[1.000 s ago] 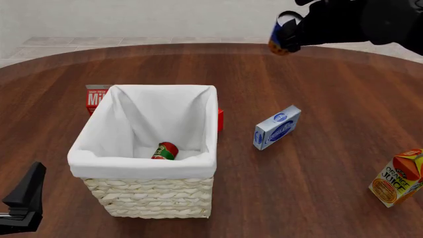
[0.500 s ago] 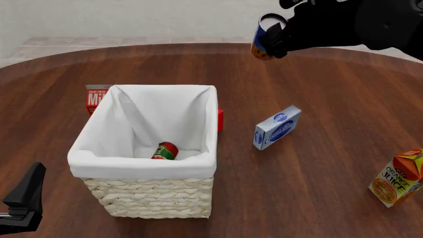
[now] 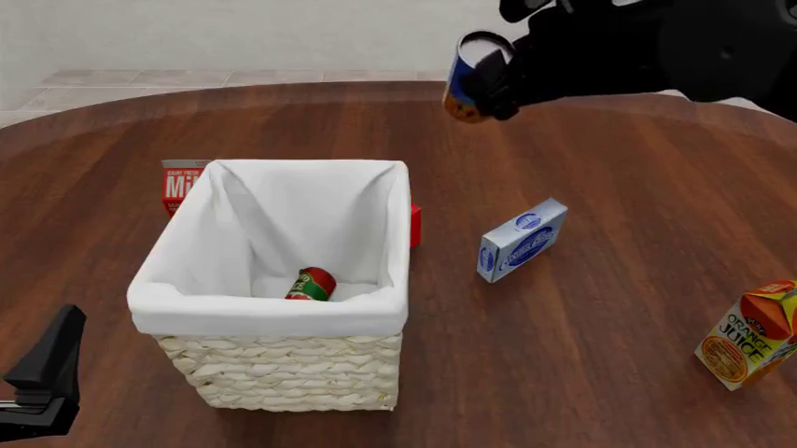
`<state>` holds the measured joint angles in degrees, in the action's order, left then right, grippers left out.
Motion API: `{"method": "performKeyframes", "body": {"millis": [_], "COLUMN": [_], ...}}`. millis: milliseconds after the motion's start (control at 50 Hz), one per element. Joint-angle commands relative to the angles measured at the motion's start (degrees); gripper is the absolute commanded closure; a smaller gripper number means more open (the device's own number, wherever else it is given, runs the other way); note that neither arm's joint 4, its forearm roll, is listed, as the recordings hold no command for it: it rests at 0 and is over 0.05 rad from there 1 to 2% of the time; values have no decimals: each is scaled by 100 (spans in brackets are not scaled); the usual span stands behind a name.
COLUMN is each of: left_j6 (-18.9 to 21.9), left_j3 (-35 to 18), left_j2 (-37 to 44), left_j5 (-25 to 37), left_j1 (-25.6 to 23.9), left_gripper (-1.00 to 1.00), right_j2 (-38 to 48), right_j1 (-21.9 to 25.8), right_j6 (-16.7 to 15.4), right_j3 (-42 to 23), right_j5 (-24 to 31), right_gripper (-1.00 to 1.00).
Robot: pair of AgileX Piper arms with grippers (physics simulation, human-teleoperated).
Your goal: Pick up the alphabet soup and the tomato sauce, and put them in the basket.
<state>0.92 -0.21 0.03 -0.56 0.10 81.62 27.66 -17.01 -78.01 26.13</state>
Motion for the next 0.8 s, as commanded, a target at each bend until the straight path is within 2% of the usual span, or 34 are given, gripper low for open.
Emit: {"method": "performKeyframes", "body": {"millis": [20, 180, 200, 800], "left_j6": [-5, -3, -6, -43], "left_j3": [0, 0, 0, -2], "left_j2": [0, 0, 0, 0], "left_j5": [2, 2, 1, -12], "left_j1": [1, 0, 1, 18], "left_gripper": [-100, -100, -100, -100], "right_j2": [-134, -179, -196, -292], "right_j1": [271, 408, 498, 954], "right_j6": [112, 108, 182, 126], "right_j3": [-29, -47, -40, 176], "right_j5": [81, 160, 205, 228], "right_gripper": [100, 100, 100, 100]}}
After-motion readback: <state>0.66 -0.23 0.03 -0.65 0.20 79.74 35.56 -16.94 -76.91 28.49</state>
